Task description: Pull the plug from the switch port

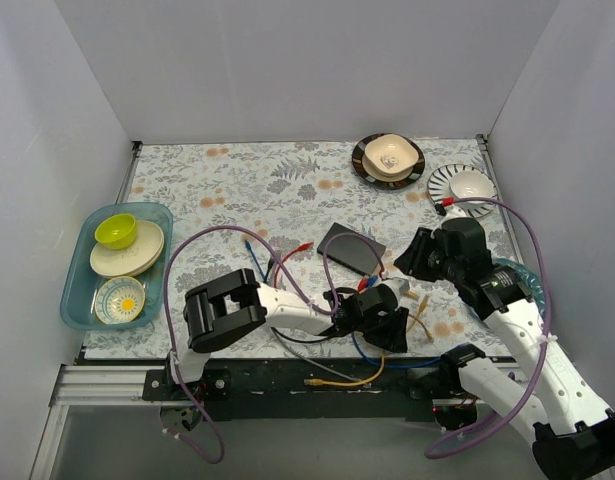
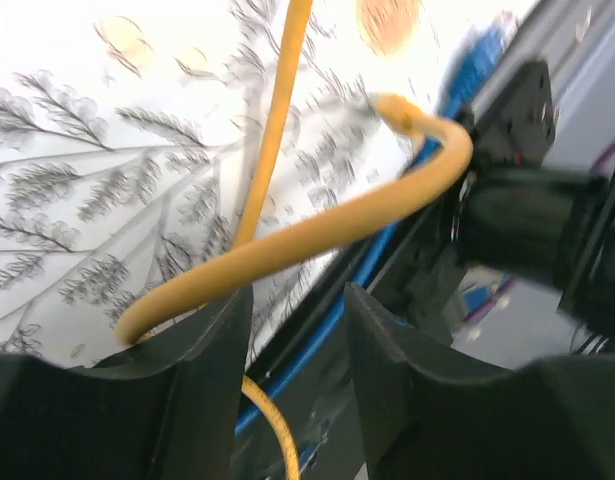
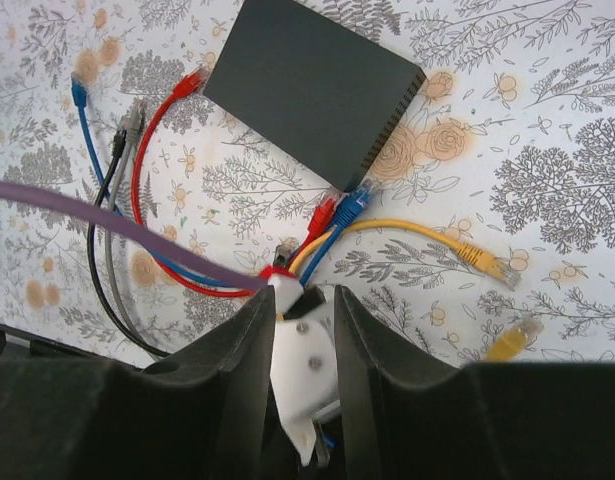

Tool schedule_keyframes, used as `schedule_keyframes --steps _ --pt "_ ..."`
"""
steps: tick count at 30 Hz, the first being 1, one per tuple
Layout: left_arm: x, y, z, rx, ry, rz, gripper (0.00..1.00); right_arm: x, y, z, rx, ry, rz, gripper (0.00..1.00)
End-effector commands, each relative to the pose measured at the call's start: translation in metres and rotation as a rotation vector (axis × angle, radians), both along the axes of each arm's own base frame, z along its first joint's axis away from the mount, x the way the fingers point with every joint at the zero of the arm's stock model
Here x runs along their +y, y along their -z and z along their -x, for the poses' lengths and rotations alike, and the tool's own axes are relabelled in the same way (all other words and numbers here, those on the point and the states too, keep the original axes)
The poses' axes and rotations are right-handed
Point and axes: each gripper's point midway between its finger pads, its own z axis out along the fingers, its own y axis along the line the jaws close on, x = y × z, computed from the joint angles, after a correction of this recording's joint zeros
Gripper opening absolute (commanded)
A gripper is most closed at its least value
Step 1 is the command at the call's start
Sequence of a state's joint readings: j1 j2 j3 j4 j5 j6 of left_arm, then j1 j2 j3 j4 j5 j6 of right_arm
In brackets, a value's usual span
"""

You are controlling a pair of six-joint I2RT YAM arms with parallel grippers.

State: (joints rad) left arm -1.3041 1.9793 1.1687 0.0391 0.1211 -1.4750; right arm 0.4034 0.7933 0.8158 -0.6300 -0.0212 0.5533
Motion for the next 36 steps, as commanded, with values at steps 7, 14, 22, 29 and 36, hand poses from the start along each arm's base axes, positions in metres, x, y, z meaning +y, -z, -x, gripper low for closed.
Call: schedule_keyframes --steps 7,14,22,29,36 --pt "0.133 0.085 -0.074 0.111 -0.583 -0.497 0.24 -0.007 -0.03 -0.003 -0.068 0.033 0.013 0.38" --pt "0.275 0.081 -0.092 0.292 -1.041 -0.589 0.13 -0.003 -0.021 -0.003 -0.055 0.035 -0.009 0.38" --pt "0.343 0.052 -0.133 0.346 -1.313 -0.549 0.15 0.001 -0.004 -0.004 -0.027 0.026 -0.018 0.38" --pt "0.41 0.034 -0.177 0.422 -1.564 -0.416 0.18 0.006 0.013 0.001 0.021 -0.009 -0.009 0.38" --pt "0.45 0.04 -0.21 0.479 -1.654 -0.359 0.19 0.008 0.029 0.004 0.055 -0.025 0.019 0.38"
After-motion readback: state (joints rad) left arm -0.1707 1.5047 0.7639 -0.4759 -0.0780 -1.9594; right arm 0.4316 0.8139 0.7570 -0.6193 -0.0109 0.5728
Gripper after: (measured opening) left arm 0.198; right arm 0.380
